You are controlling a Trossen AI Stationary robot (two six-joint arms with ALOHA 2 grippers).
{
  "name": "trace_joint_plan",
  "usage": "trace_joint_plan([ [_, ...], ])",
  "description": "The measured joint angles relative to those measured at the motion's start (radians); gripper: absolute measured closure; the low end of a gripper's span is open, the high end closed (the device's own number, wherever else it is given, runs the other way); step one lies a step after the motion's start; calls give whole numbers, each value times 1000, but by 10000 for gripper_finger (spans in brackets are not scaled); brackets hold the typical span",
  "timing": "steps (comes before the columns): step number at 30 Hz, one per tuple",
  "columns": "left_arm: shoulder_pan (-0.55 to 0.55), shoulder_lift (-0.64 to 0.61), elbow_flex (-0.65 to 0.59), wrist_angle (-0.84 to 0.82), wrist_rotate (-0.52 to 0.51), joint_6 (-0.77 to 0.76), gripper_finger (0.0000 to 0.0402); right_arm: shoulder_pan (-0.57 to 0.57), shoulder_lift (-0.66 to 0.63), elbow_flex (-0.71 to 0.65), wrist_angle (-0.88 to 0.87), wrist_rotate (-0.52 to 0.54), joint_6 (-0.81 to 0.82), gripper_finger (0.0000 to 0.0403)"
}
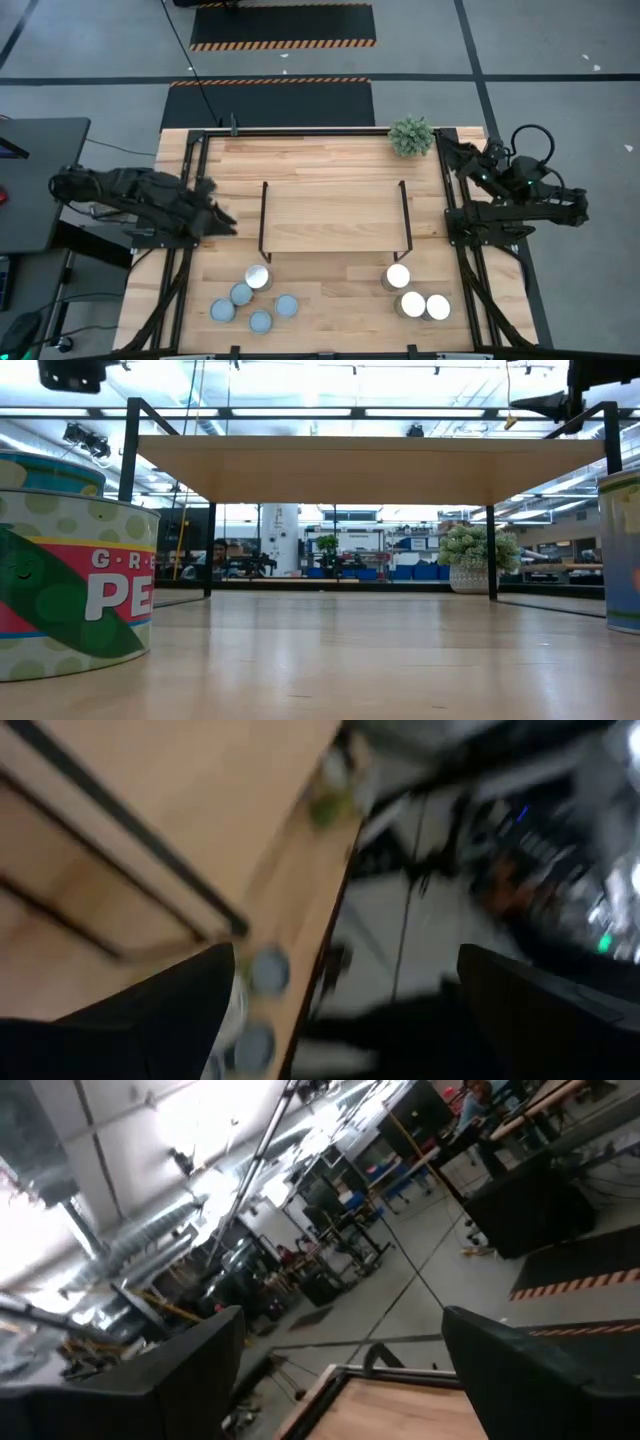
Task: Pick and place cans onto a shelf
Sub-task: Put the canned carrots on the shelf
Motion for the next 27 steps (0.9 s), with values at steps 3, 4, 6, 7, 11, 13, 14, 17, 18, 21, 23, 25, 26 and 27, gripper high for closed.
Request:
trace_joint_plan([
  [3,-74,119,62,-58,48,-35,13,0,32,10,0,-25,-15,55],
  [4,-104,155,82,-74,51,-52,13,0,42,10,-2,-33,-15,55],
  [6,-164,217,127,-94,51,-83,13,0,59,10,-1,-52,-15,55],
  [7,-193,248,152,-106,50,-101,13,0,66,10,-1,-63,-16,55],
  [11,-312,377,254,-200,32,-175,13,0,93,10,2,-111,-14,55],
  [13,-366,439,282,-242,27,-191,13,0,104,11,4,-138,-14,55],
  [14,-392,470,283,-241,27,-195,13,0,109,11,4,-149,-14,55],
  [17,-446,556,275,-195,27,-214,13,0,126,11,4,-170,-14,55],
  [18,-453,587,275,-197,28,-209,13,0,128,11,3,-179,-14,55],
  [21,-465,684,274,-234,43,-186,12,0,133,11,4,-205,-16,55],
  [23,-465,741,274,-238,48,-167,11,0,133,11,4,-217,-20,55],
  [25,-466,791,274,-246,50,-137,9,0,133,11,4,-221,-25,55],
  [26,-466,813,274,-250,50,-126,9,0,133,11,4,-224,-25,55],
  [27,-466,833,274,-247,45,-107,8,0,133,11,4,-228,-26,55],
])
